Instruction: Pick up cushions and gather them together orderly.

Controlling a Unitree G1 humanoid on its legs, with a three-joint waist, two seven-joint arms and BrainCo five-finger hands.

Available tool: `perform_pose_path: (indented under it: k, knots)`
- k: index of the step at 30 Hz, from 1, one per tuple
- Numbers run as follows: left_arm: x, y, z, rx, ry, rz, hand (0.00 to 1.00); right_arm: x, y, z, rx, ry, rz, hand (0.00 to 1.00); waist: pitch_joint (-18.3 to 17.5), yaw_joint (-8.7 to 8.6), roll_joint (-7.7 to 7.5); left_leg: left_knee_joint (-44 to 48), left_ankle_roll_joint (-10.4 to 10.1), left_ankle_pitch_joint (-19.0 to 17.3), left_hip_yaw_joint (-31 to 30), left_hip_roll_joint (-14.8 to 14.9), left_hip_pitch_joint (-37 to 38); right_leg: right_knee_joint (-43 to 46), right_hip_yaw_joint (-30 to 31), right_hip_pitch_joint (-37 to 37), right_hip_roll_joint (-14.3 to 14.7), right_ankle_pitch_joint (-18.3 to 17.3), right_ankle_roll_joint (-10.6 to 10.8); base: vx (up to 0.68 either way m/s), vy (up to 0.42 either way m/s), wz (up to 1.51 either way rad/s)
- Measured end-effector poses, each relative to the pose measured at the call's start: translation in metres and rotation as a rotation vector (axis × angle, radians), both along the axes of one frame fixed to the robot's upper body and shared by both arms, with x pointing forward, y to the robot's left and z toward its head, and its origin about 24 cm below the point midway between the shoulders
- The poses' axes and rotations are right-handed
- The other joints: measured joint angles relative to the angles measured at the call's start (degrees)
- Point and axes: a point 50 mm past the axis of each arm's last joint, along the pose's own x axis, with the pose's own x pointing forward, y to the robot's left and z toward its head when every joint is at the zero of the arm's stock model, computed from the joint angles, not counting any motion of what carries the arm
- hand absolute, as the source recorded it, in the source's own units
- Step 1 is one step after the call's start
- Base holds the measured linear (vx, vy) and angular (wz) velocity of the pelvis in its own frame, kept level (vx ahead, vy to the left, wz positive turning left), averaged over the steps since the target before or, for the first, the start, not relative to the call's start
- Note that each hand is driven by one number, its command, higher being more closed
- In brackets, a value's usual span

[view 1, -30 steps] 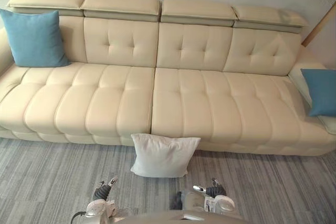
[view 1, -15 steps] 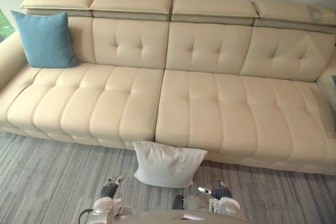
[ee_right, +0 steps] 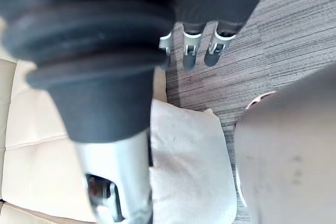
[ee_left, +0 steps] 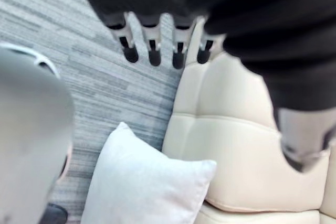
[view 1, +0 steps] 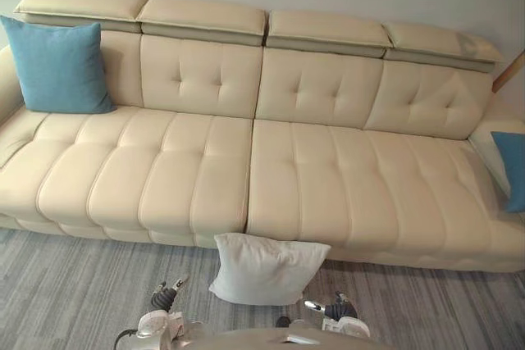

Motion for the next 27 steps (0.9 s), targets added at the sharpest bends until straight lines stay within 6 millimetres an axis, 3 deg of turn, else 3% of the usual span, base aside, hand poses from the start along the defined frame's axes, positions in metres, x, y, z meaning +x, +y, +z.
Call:
perform_pose_path:
  k: [5,18,20,21,25,27]
  knots:
    - [-0.001,-0.006,-0.001,-0.009,0.011,-0.027,0.0,-0.001,-0.002,0.0,-0.008,0.006,0.006,0.0,-0.1,-0.15,1.31,-1.9,-0.2,0.1,0.7,-0.4,2.0,-3.4,0.7,2.1,0.7,1.4,0.0,0.04,0.034,-0.11]
    - [0.002,-0.014,-0.001,-0.02,0.003,-0.037,0.0,0.006,-0.009,0.003,-0.051,0.003,0.053,0.0,0.8,0.82,2.68,-4.0,-0.7,1.1,3.3,-0.4,3.1,-5.4,3.6,1.3,1.8,3.5,-0.2,-0.03,-0.019,-0.13]
    - [0.012,-0.009,0.003,0.004,-0.029,-0.035,0.0,0.018,-0.009,0.007,-0.07,-0.02,0.09,0.0,2.7,1.15,1.91,-1.8,-0.4,0.7,3.6,-0.1,0.9,-1.1,4.5,-2.4,1.5,2.1,-0.2,-0.12,-0.027,-0.13]
    - [0.025,-0.004,0.008,0.02,-0.068,-0.028,0.0,0.034,-0.006,0.013,-0.087,-0.062,0.127,0.0,4.3,1.15,1.28,3.2,0.0,-0.8,3.4,0.8,-4.4,4.5,5.1,-8.6,1.1,0.6,-0.5,-0.3,-0.043,-0.16]
    - [0.062,0.001,0.026,0.037,-0.189,0.027,0.0,0.088,-0.005,0.045,-0.149,-0.254,0.152,0.0,11.3,1.03,1.2,17.5,0.9,-4.9,3.7,4.4,-19.5,15.3,6.9,-23.9,1.5,-0.5,-1.3,-0.3,-0.03,-0.24]
    - [0.072,0.005,0.032,0.05,-0.23,0.049,0.0,0.1,-0.007,0.056,-0.166,-0.311,0.14,0.0,12.4,0.83,1.16,20.7,1.2,-5.7,3.7,5.3,-23.1,17.6,7.2,-27.7,1.7,-0.7,-1.5,-0.18,-0.033,-0.16]
